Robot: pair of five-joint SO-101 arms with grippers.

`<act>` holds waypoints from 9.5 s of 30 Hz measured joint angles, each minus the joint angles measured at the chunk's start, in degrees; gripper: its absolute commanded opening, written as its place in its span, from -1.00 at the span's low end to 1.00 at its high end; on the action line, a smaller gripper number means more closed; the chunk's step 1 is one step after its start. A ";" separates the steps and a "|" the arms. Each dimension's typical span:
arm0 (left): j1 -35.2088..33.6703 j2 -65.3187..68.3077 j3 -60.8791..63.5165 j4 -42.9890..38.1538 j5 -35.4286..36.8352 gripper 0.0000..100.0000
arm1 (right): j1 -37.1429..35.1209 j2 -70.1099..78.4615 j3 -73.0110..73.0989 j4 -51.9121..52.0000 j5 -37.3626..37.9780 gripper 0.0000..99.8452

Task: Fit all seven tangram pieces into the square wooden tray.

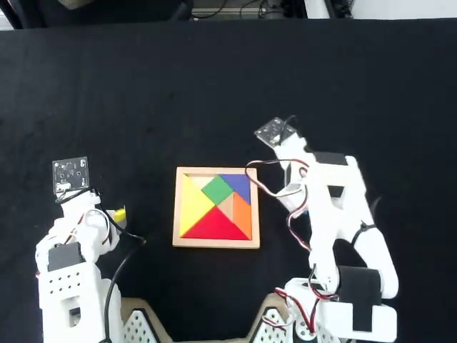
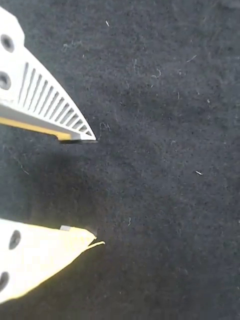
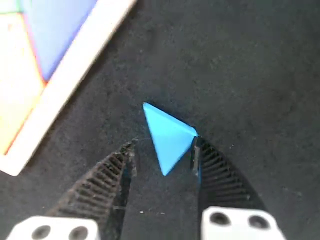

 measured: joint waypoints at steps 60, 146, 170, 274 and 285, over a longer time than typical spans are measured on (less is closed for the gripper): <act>0.00 0.00 0.00 0.00 0.00 -0.44 | 0.79 8.35 -0.09 -5.45 9.32 -0.85; 0.00 0.00 0.09 -0.70 0.00 -0.44 | -37.45 56.79 -81.14 39.56 18.29 -0.64; 0.00 0.00 0.09 -0.70 0.00 -0.44 | -28.22 65.14 -94.86 40.53 13.10 -0.98; 0.00 -0.09 0.09 -0.70 0.00 -0.44 | -17.58 39.74 -62.07 37.45 8.97 -0.98; 0.00 -0.09 0.09 -0.70 0.00 -0.44 | -12.31 39.38 -42.20 14.24 9.05 -0.98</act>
